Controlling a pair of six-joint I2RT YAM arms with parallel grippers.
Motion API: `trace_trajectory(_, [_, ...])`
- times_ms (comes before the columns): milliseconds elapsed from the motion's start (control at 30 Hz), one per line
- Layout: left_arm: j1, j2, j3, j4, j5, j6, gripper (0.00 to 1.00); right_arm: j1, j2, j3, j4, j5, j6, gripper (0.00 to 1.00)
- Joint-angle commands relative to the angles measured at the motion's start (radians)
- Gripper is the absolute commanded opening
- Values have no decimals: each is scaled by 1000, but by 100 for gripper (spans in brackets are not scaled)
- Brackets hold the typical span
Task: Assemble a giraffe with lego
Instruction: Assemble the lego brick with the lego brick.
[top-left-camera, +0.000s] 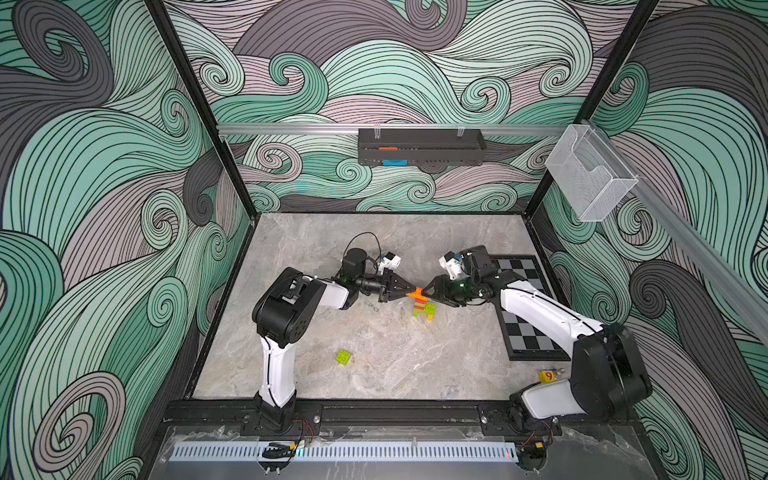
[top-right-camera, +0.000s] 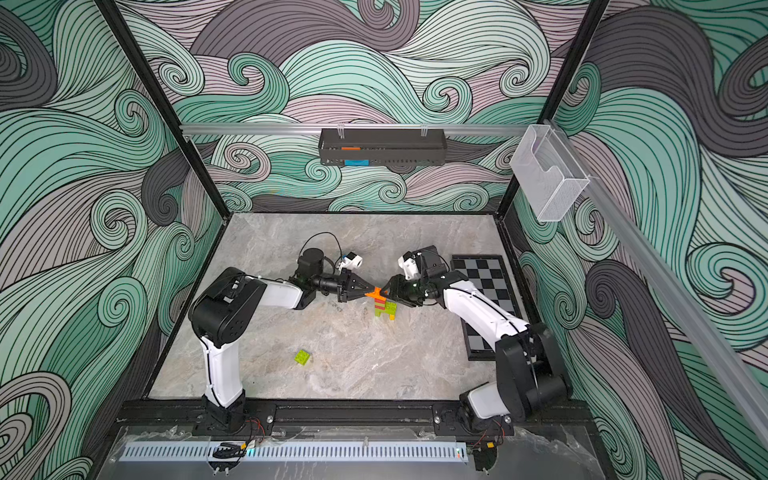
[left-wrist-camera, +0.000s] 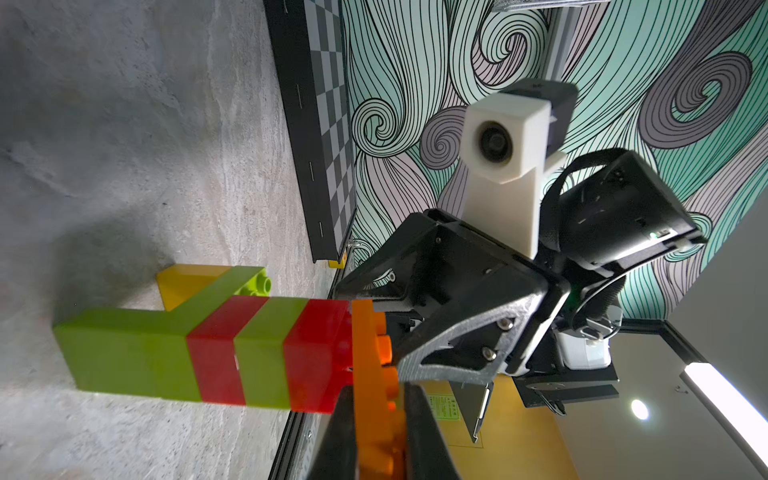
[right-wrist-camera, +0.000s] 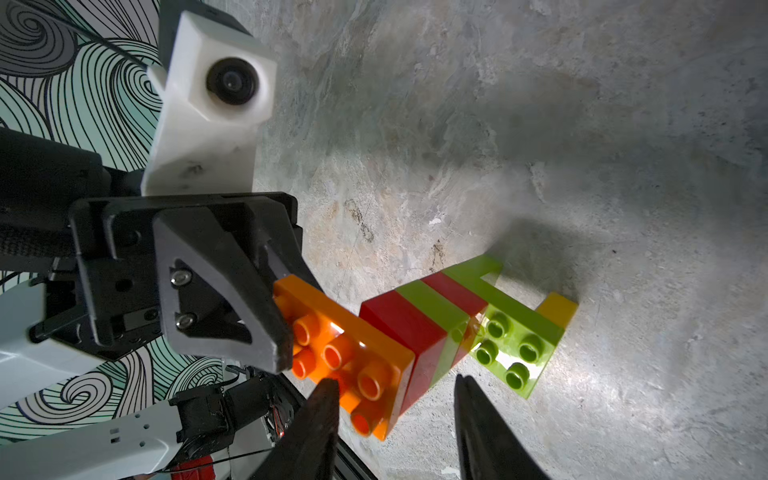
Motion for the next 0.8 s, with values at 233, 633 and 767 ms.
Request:
trace_trajectory(233, [-3, 21, 23, -300, -9, 143, 0, 11, 52, 24, -24, 47, -2, 44])
trace_trajectory(633, [-8, -1, 51, -458, -22, 232, 81, 12, 85, -53, -37, 113, -17, 36])
trace_trajectory(767, [-9, -12, 62, -466, -22, 230, 83, 11, 91, -65, -38, 130, -24, 30])
